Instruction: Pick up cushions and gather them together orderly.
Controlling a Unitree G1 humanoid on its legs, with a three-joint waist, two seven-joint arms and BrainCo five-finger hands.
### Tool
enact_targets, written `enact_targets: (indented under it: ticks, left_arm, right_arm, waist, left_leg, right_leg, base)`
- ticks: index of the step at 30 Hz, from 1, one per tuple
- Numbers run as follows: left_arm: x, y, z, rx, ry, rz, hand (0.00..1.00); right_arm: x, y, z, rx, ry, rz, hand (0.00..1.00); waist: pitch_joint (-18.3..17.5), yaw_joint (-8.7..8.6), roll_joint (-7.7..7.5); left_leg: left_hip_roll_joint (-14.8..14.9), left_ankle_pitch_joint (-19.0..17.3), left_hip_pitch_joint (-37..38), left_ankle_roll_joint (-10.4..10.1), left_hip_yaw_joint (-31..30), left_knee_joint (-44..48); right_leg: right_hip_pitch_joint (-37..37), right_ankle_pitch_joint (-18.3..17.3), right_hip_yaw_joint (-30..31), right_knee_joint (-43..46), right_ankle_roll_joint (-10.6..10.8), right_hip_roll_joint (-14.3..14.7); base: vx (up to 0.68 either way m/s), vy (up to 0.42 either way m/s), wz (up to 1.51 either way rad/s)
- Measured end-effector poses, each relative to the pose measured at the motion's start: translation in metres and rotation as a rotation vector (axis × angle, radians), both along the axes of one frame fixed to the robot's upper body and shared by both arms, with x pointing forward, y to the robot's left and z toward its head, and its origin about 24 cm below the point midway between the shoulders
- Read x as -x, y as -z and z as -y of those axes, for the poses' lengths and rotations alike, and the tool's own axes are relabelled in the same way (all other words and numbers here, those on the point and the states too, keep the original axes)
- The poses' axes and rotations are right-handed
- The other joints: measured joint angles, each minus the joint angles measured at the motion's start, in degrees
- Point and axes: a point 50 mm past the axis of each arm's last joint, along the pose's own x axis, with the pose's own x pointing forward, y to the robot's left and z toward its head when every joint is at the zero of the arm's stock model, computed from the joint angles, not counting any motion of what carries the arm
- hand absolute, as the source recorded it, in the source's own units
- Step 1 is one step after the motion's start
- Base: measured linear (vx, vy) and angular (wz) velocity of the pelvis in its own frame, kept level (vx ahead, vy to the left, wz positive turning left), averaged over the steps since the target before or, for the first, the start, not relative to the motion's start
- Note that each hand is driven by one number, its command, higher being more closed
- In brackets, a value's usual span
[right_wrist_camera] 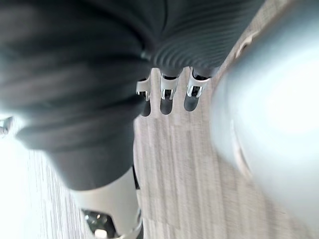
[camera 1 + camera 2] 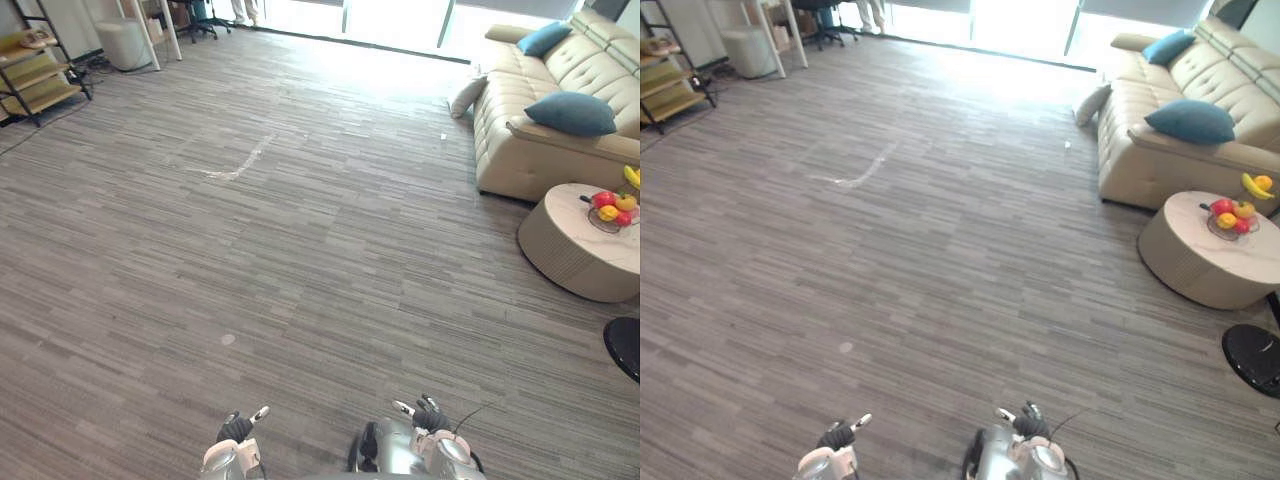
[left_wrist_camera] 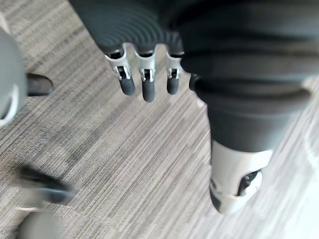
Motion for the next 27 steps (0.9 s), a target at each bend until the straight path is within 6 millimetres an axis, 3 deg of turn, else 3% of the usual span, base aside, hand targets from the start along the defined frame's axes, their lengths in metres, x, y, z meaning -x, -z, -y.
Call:
enact_targets:
  ticks: [1,2,4,6,7,8,9,11,13,14,15,16,17,18,19,20,22,23,24,25,26,27]
  left_arm:
    - [0.000,0.000,0.001,0.000,0.005,-0.001,0.00]
    - [-0.001,0.000,0.008,0.015,0.010,0.001,0.00]
    - [0.001,0.002,0.019,0.035,0.022,-0.004,0.00]
    - [-0.001,0.002,0.021,0.044,0.014,0.000,0.00]
    - [-0.004,0.000,0.024,0.054,0.000,0.017,0.00]
    - [-0.007,-0.002,0.019,0.049,-0.025,0.039,0.00]
    - [-0.009,-0.004,0.016,0.040,-0.034,0.050,0.00]
    - [-0.014,-0.009,0.004,0.005,-0.043,0.094,0.00]
    - [-0.016,-0.012,-0.001,0.002,-0.068,0.115,0.00]
    - [-0.016,-0.012,0.001,0.008,-0.077,0.120,0.00]
    - [-0.016,-0.012,0.000,0.007,-0.082,0.120,0.00]
    - [-0.013,-0.011,-0.002,0.006,-0.109,0.118,0.00]
    - [-0.012,-0.011,-0.003,0.005,-0.112,0.118,0.00]
    - [-0.009,-0.010,-0.009,-0.007,-0.117,0.108,0.00]
    - [-0.009,-0.011,-0.015,-0.022,-0.115,0.105,0.00]
    - [-0.009,-0.011,-0.018,-0.031,-0.115,0.102,0.00]
    - [-0.003,-0.009,-0.024,-0.043,-0.121,0.077,0.00]
    - [-0.001,-0.008,-0.025,-0.046,-0.107,0.062,0.00]
    - [0.000,-0.007,-0.023,-0.042,-0.099,0.052,0.00]
    - [0.002,-0.004,-0.019,-0.032,-0.070,0.028,0.00]
    - [-0.001,-0.004,-0.016,-0.031,-0.054,0.024,0.00]
    - [-0.001,-0.004,-0.015,-0.030,-0.047,0.022,0.00]
  right_arm:
    - [0.004,0.001,0.002,0.000,0.010,-0.011,0.00]
    - [0.007,0.001,0.010,0.021,0.010,-0.019,0.00]
    - [0.004,-0.002,0.024,0.065,0.005,-0.011,0.00]
    - [0.004,-0.003,0.028,0.069,0.025,-0.006,0.00]
    - [0.003,-0.004,0.030,0.076,0.024,-0.007,0.00]
    - [0.002,-0.003,0.027,0.071,0.017,-0.015,0.00]
    - [0.000,-0.003,0.024,0.065,0.009,-0.012,0.00]
    - [0.000,-0.001,0.011,0.044,-0.022,-0.025,0.00]
    - [-0.002,0.000,0.005,0.032,-0.026,-0.027,0.00]
    - [-0.002,0.000,0.003,0.027,-0.030,-0.027,0.00]
    - [-0.002,0.000,0.002,0.024,-0.029,-0.029,0.00]
    - [0.000,0.002,-0.001,0.018,-0.033,-0.036,0.00]
    - [0.000,0.002,-0.001,0.018,-0.035,-0.040,0.00]
    - [0.004,0.005,-0.006,0.006,-0.046,-0.060,0.00]
    - [0.004,0.006,-0.012,-0.011,-0.048,-0.063,0.00]
    - [0.009,0.007,-0.017,-0.027,-0.041,-0.071,0.00]
    - [0.013,0.009,-0.022,-0.039,-0.038,-0.079,0.00]
    - [0.013,0.009,-0.021,-0.033,-0.042,-0.076,0.00]
    - [0.012,0.008,-0.019,-0.026,-0.044,-0.073,0.00]
    - [0.006,0.005,-0.014,-0.007,-0.061,-0.040,0.00]
    - [0.004,0.003,-0.012,0.000,-0.074,-0.028,0.00]
    - [0.004,0.002,-0.011,0.003,-0.076,-0.022,0.00]
  waist:
    - [0.28,-0.14,-0.27]
    - [0.49,-0.48,1.06]
    - [0.53,-0.52,4.59]
    - [0.94,-0.62,6.28]
    - [1.44,-0.58,7.54]
    - [2.14,-0.40,7.39]
    - [2.54,-0.22,6.85]
    - [2.75,0.72,4.50]
    - [2.66,1.03,3.89]
    - [2.72,1.35,4.06]
    - [2.69,1.63,4.09]
    - [2.36,2.61,4.44]
    - [2.19,2.84,4.47]
    - [1.02,4.03,3.04]
    - [0.44,3.97,1.49]
    - [0.19,2.99,0.59]
    - [-0.38,4.01,-0.85]
    - [-0.71,3.66,-1.37]
    - [-0.42,3.42,-0.88]
    - [0.13,2.82,0.02]
    - [0.05,2.56,-0.01]
    - [0.00,2.43,0.38]
  left_leg:
    - [-0.81,-0.32,1.49,0.38,-1.03,-0.37]
    - [-0.15,-0.34,3.66,0.51,-2.29,-0.71]
    - [2.85,-0.08,1.25,0.20,-5.10,8.93]
    - [7.47,4.76,-7.47,-6.69,-10.50,29.86]
    - [10.44,10.21,-14.29,-11.53,-14.53,45.03]
    - [12.94,9.05,-19.69,-10.36,-13.88,56.12]
    - [13.30,7.93,-21.76,-9.30,-13.46,58.74]
    - [13.21,4.01,-29.74,-5.88,-8.71,56.34]
    - [12.75,2.50,-34.77,-3.57,-4.44,46.58]
    - [10.98,2.75,-36.94,-3.22,-3.21,34.13]
    - [10.30,3.33,-37.08,-3.21,-3.26,29.97]
    - [8.76,6.07,-37.39,-4.03,-4.05,18.22]
    - [8.22,8.57,-38.03,-3.83,-4.93,15.44]
    - [5.96,15.24,-37.82,-0.82,-6.32,15.36]
    - [4.82,14.28,-37.50,-0.28,-5.78,15.78]
    - [4.89,11.60,-37.89,1.48,-4.90,19.11]
    - [3.87,9.05,-35.40,3.19,-4.00,22.66]
    - [2.04,6.55,-29.89,3.51,-3.25,20.16]
    - [1.42,5.07,-27.40,3.29,-3.42,18.71]
    - [0.15,1.28,-21.30,2.18,-3.76,15.51]
    - [-0.78,0.20,-16.53,2.51,-3.34,13.30]
    - [-0.77,-0.32,-14.75,2.40,-3.36,12.12]
  right_leg:
    - [0.07,3.71,1.32,0.25,-2.27,0.10]
    - [-0.13,3.33,2.03,4.23,-4.23,0.81]
    - [-0.84,-3.60,1.78,10.54,-4.68,1.56]
    - [1.53,-7.19,2.20,10.42,-4.60,4.01]
    - [5.03,-8.48,2.35,8.61,-5.17,6.42]
    - [9.76,-9.65,3.27,6.29,-6.59,8.70]
    - [12.21,-10.26,3.87,4.99,-6.97,9.30]
    - [19.50,-11.01,6.18,-1.28,-7.04,10.30]
    - [23.91,-11.38,8.52,-5.45,-6.10,10.52]
    - [27.85,-11.63,11.05,-8.38,-4.26,10.43]
    - [28.81,-11.85,11.78,-9.00,-3.85,10.29]
    - [31.73,-12.94,14.19,-11.12,-2.42,10.02]
    - [32.75,-13.43,15.09,-12.23,-1.82,10.00]
    - [35.13,-14.04,18.17,-14.14,-0.20,8.12]
    - [35.43,-13.74,18.66,-14.32,0.31,6.76]
    - [34.50,-10.99,18.96,-11.77,2.90,5.24]
    - [30.42,-7.37,21.01,1.57,4.77,3.77]
    - [24.07,-0.45,21.09,17.33,8.01,1.69]
    - [21.55,3.46,20.95,23.79,8.92,0.97]
    - [15.94,2.86,19.60,36.17,7.86,-0.49]
    - [10.84,-0.50,17.81,41.42,5.24,-1.46]
    - [9.13,-1.70,16.44,41.81,4.09,-1.44]
  base:
    - [0.62,-0.133,0.37]
    - [0.50,-0.115,-0.03]
    - [0.57,-0.199,-0.28]
    - [0.65,-0.263,-0.25]
    - [0.64,-0.165,-0.42]
    - [0.54,-0.090,-0.49]
    - [0.53,-0.079,-0.61]
    - [0.50,-0.050,-0.63]
    - [0.55,0.032,-0.74]
    - [0.61,0.095,-0.79]
    - [0.64,0.169,-1.01]
    - [0.51,0.190,-0.79]
    - [0.83,0.363,-1.22]
    - [0.74,0.326,-0.78]
    - [0.91,0.385,-0.59]
    - [0.74,0.318,-0.28]
    - [0.60,0.290,-0.45]
    - [0.49,0.215,-0.31]
    - [0.85,0.335,-0.20]
    - [0.71,0.208,-0.08]
    - [0.69,0.182,-0.06]
    - [0.54,0.103,-0.09]
